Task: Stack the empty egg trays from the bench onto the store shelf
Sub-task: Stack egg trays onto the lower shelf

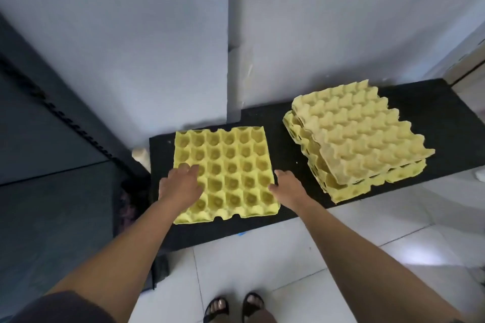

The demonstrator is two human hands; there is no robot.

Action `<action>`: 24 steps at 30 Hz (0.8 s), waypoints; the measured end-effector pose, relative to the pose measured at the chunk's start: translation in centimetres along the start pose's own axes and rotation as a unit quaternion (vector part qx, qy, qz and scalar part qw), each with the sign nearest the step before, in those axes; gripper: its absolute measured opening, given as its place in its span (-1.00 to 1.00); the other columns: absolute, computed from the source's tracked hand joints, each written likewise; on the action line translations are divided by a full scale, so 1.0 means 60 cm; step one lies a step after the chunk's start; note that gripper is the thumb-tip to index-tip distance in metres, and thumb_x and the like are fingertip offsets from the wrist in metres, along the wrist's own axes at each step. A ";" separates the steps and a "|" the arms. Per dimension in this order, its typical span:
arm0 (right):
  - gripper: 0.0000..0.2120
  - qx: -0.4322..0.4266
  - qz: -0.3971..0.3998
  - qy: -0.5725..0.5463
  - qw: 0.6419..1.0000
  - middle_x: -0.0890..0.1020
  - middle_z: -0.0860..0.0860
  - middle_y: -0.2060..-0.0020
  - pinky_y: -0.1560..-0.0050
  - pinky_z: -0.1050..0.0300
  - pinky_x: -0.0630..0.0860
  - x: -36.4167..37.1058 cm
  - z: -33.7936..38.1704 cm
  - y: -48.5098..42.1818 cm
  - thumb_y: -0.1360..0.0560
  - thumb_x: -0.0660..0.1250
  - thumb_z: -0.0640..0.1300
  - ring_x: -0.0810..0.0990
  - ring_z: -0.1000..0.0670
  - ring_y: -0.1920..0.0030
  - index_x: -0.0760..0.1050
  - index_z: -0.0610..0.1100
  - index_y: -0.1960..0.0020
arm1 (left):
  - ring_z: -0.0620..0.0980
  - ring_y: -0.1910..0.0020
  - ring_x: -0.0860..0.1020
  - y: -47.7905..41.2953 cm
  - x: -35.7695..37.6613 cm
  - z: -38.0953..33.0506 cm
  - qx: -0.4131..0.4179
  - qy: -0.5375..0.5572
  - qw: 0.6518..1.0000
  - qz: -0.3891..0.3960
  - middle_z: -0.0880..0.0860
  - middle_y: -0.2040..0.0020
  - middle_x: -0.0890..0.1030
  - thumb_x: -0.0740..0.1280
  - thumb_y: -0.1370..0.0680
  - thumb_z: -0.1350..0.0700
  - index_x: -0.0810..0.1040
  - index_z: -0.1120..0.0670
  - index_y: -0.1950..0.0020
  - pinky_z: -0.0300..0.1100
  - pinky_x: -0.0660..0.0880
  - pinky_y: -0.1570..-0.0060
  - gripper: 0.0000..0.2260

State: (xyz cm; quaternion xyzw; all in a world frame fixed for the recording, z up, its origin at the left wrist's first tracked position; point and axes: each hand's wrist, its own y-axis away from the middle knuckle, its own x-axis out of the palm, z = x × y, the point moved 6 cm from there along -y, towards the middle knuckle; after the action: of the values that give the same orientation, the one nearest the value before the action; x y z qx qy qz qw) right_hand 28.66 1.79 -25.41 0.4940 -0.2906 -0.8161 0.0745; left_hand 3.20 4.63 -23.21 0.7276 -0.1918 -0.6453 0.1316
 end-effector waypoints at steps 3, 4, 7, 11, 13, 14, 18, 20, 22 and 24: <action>-0.59 0.036 -0.001 -0.024 0.999 0.39 -0.18 -0.23 -0.18 -0.08 0.45 0.053 -0.019 -0.057 -0.56 0.22 -0.05 0.47 -0.22 -0.18 0.30 -0.15 -0.36 | 0.16 -0.38 0.20 -0.030 0.076 0.027 -0.080 0.057 0.994 0.038 0.07 -0.47 0.10 0.24 -0.55 -0.05 0.11 -0.07 -0.48 0.10 0.33 -0.20 -0.46; -0.60 0.050 -0.006 -0.040 0.998 0.39 -0.18 -0.22 -0.18 -0.09 0.44 0.070 -0.024 -0.073 -0.55 0.22 -0.05 0.47 -0.22 -0.18 0.30 -0.16 -0.34 | 0.17 -0.37 0.19 -0.038 0.098 0.039 -0.110 0.083 0.990 0.040 0.07 -0.46 0.07 0.26 -0.54 -0.05 0.10 -0.09 -0.47 0.12 0.33 -0.18 -0.45; -0.58 0.096 -0.035 -0.117 0.988 0.41 -0.19 -0.24 -0.20 -0.11 0.42 0.104 -0.033 -0.113 -0.54 0.23 -0.09 0.46 -0.22 -0.19 0.28 -0.20 -0.35 | 0.21 -0.31 0.23 -0.054 0.148 0.062 -0.175 0.202 0.963 0.030 0.09 -0.42 0.07 0.34 -0.50 -0.01 0.08 -0.14 -0.44 0.14 0.37 -0.16 -0.39; -0.51 0.108 -0.091 -0.211 0.967 0.42 -0.18 -0.22 -0.07 -0.03 0.44 0.119 -0.027 -0.124 -0.50 0.33 -0.05 0.49 -0.20 -0.14 0.28 -0.21 -0.34 | 0.21 -0.26 0.29 -0.062 0.167 0.067 -0.207 0.259 0.943 -0.007 0.09 -0.38 0.15 0.40 -0.45 0.02 0.10 -0.18 -0.40 0.15 0.38 -0.16 -0.35; -0.48 0.090 -0.114 -0.214 0.966 0.43 -0.16 -0.21 -0.01 -0.02 0.44 0.108 -0.019 -0.117 -0.48 0.35 -0.03 0.49 -0.17 -0.12 0.28 -0.19 -0.34 | 0.20 -0.26 0.30 -0.062 0.157 0.067 -0.218 0.254 0.942 -0.016 0.09 -0.37 0.16 0.41 -0.44 0.00 0.11 -0.19 -0.40 0.13 0.35 -0.14 -0.35; -0.45 0.075 -0.118 -0.212 0.967 0.43 -0.13 -0.20 0.02 0.00 0.44 0.097 -0.013 -0.110 -0.46 0.37 -0.01 0.48 -0.14 -0.10 0.27 -0.17 -0.34 | 0.20 -0.26 0.30 -0.061 0.147 0.068 -0.218 0.253 0.942 -0.018 0.09 -0.38 0.17 0.42 -0.43 -0.01 0.11 -0.19 -0.40 0.13 0.35 -0.13 -0.34; -0.35 0.040 -0.097 -0.212 0.972 0.51 0.03 -0.02 0.07 0.00 0.52 0.041 0.011 -0.076 -0.38 0.44 0.10 0.54 -0.02 0.04 0.23 -0.10 -0.32 | 0.22 -0.28 0.29 -0.051 0.084 0.068 -0.214 0.228 0.949 -0.036 0.08 -0.40 0.16 0.41 -0.42 -0.06 0.11 -0.20 -0.40 0.13 0.34 -0.13 -0.34; -0.40 0.042 -0.106 -0.206 0.972 0.50 0.13 0.17 0.28 0.11 0.46 0.001 0.019 -0.048 -0.38 0.42 0.10 0.53 0.07 0.21 0.25 -0.09 -0.27 | 0.23 -0.29 0.29 -0.037 0.040 0.061 -0.205 0.223 0.952 -0.045 0.09 -0.42 0.16 0.39 -0.43 -0.05 0.13 -0.19 -0.41 0.13 0.33 -0.16 -0.36; -0.47 0.038 -0.129 -0.207 0.969 0.49 0.16 0.23 0.39 0.18 0.37 -0.044 0.028 -0.016 -0.38 0.41 0.07 0.49 0.14 0.29 0.28 -0.10 -0.23 | 0.22 -0.30 0.29 -0.019 -0.009 0.049 -0.189 0.226 0.955 -0.046 0.08 -0.44 0.16 0.37 -0.46 -0.02 0.14 -0.19 -0.42 0.12 0.34 -0.18 -0.38; -0.51 0.031 -0.146 -0.223 0.963 0.54 0.13 0.20 0.35 0.17 0.42 -0.088 0.038 0.016 -0.37 0.39 0.04 0.53 0.12 0.26 0.32 -0.09 -0.21 | 0.22 -0.31 0.29 0.001 -0.060 0.038 -0.165 0.231 0.958 -0.049 0.07 -0.45 0.15 0.33 -0.47 -0.01 0.14 -0.17 -0.44 0.13 0.36 -0.19 -0.41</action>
State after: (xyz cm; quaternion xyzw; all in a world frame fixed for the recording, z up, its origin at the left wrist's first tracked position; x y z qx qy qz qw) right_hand 29.21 4.06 -20.07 0.3384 -0.2501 -0.8981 -0.1277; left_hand 0.63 6.32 -20.32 0.8334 -0.0112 -0.4879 0.2592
